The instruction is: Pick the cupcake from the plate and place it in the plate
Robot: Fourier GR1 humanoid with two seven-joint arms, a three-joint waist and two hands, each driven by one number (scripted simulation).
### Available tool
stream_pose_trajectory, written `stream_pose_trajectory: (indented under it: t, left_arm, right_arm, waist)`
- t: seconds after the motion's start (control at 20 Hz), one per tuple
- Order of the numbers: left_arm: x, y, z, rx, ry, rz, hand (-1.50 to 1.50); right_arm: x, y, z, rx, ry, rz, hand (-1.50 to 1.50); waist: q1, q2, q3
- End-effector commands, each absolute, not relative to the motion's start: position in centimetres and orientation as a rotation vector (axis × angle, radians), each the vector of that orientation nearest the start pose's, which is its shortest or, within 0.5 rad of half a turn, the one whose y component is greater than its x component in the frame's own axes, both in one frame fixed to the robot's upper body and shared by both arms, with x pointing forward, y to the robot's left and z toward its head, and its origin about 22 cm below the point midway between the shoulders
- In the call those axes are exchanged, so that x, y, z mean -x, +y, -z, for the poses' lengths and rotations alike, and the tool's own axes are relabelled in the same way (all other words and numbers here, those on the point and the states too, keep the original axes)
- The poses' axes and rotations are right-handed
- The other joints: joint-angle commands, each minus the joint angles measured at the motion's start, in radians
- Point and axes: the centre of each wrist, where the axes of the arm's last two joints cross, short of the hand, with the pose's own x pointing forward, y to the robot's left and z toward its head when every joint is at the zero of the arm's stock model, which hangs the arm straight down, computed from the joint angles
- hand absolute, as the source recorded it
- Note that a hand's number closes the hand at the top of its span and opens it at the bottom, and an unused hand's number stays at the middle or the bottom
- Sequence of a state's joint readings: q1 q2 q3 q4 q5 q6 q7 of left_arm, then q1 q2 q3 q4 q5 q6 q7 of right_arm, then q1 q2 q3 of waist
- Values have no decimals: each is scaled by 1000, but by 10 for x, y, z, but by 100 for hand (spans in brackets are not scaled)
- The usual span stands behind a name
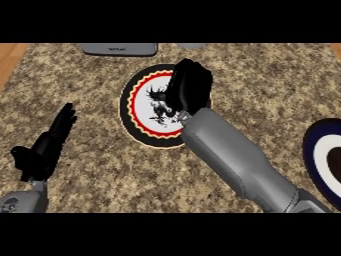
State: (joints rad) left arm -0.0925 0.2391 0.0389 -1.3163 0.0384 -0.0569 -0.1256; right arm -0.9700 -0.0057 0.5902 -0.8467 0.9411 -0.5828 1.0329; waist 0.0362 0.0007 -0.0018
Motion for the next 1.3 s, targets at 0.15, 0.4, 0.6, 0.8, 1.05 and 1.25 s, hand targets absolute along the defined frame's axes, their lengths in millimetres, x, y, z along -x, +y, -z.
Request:
stream_pose_trajectory:
  t: [0.15, 0.4, 0.6, 0.8, 1.05, 1.25]
  left_arm:
    - [-263, 291, 27, -129, -1540, 180, 0]
    - [-275, 287, 7, -105, -1537, 191, 0]
    - [-266, 280, 11, -100, -1531, 172, 0]
    - [-266, 304, 18, -146, -1535, 171, 0]
    - [-260, 285, 25, -119, -1512, 162, 0]
    - [-241, 302, 30, -149, -1515, 137, 0]
  right_arm:
    - [-381, -15, -93, 1108, -1360, -174, -150]
    - [-389, -25, -81, 1092, -1258, -142, -150]
    - [-389, -25, -82, 1038, -1319, -35, -150]
    - [-391, -32, -84, 992, -1471, 179, -150]
    - [-375, -36, -78, 866, -1531, 368, -150]
    - [-339, -48, -48, 813, -1562, 427, -150]
  waist:
    - [21, 12, 1]
    - [30, 11, 2]
    - [28, 7, 2]
    - [0, 9, 2]
    - [-15, 1, 3]
    - [-43, -10, 2]
